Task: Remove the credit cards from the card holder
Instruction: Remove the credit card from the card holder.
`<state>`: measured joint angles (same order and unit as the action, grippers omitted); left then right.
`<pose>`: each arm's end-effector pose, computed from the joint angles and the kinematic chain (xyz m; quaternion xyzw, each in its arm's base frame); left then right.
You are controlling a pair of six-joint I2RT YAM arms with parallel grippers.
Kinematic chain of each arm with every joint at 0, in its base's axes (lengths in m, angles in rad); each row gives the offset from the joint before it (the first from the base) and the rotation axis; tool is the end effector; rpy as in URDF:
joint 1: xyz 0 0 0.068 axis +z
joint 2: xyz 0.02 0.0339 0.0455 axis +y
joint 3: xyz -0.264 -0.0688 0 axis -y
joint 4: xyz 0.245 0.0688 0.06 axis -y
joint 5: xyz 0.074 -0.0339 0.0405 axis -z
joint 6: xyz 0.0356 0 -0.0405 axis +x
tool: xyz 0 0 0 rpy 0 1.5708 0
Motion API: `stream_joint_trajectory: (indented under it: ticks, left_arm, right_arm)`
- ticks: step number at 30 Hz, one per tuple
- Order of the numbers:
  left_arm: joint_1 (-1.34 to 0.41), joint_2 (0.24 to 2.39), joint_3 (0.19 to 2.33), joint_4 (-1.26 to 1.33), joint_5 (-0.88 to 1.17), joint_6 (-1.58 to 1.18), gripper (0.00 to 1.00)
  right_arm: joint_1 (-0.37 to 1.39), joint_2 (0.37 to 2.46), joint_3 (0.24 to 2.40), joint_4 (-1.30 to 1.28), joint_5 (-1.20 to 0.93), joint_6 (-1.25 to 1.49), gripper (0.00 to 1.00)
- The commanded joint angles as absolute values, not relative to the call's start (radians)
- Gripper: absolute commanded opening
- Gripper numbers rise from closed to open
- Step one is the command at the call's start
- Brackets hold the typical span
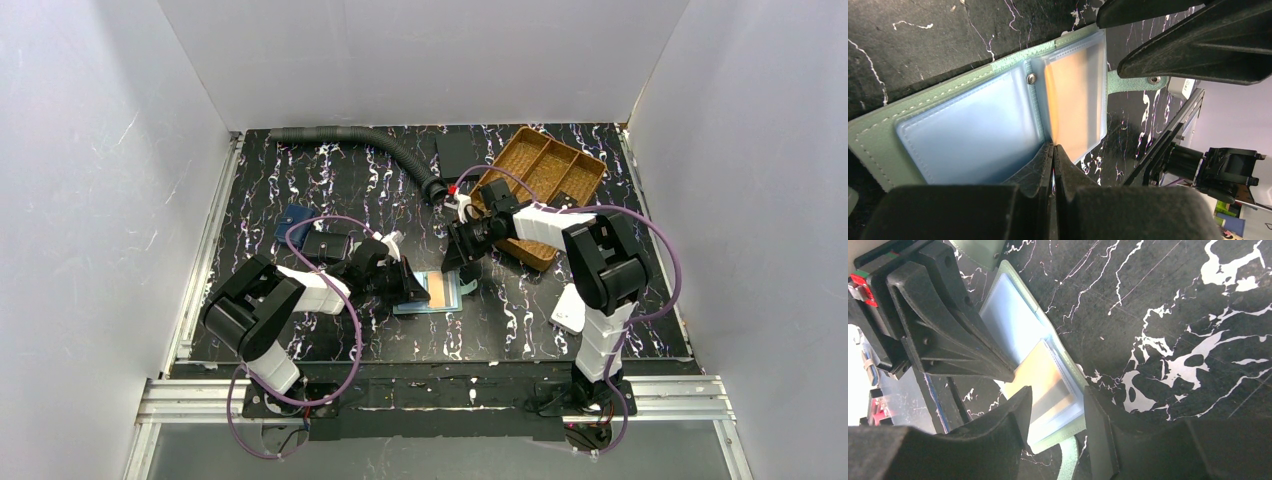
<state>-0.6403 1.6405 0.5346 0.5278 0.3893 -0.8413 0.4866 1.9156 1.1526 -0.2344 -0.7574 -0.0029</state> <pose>0.2256 -0.1849 0.1263 0.0051 0.8676 -0.4408 0.2300 0.3262 0.2002 0.1521 -0.3174 0.8393 0.4072 0.1702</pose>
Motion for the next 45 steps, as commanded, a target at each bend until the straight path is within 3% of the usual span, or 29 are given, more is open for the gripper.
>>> stream_joint_trajectory:
  ticks: [1,28,45]
  left_arm:
    - [-0.644,1.667,0.509,0.446,0.391,-0.821,0.0]
    - [-0.644,1.673,0.511,0.449,0.396,-0.83,0.0]
    - [-0.643,1.671,0.506,0.45,0.387,-0.846,0.0]
  right_arm:
    - [0.492,1.866,1.161,-0.229,-0.769,-0.029,0.52]
    - [0.497,1.915,1.161,-0.268,-0.808,-0.034,0.51]
    - [0.5,1.924,1.148,-0.236,-0.9,0.048,0.43]
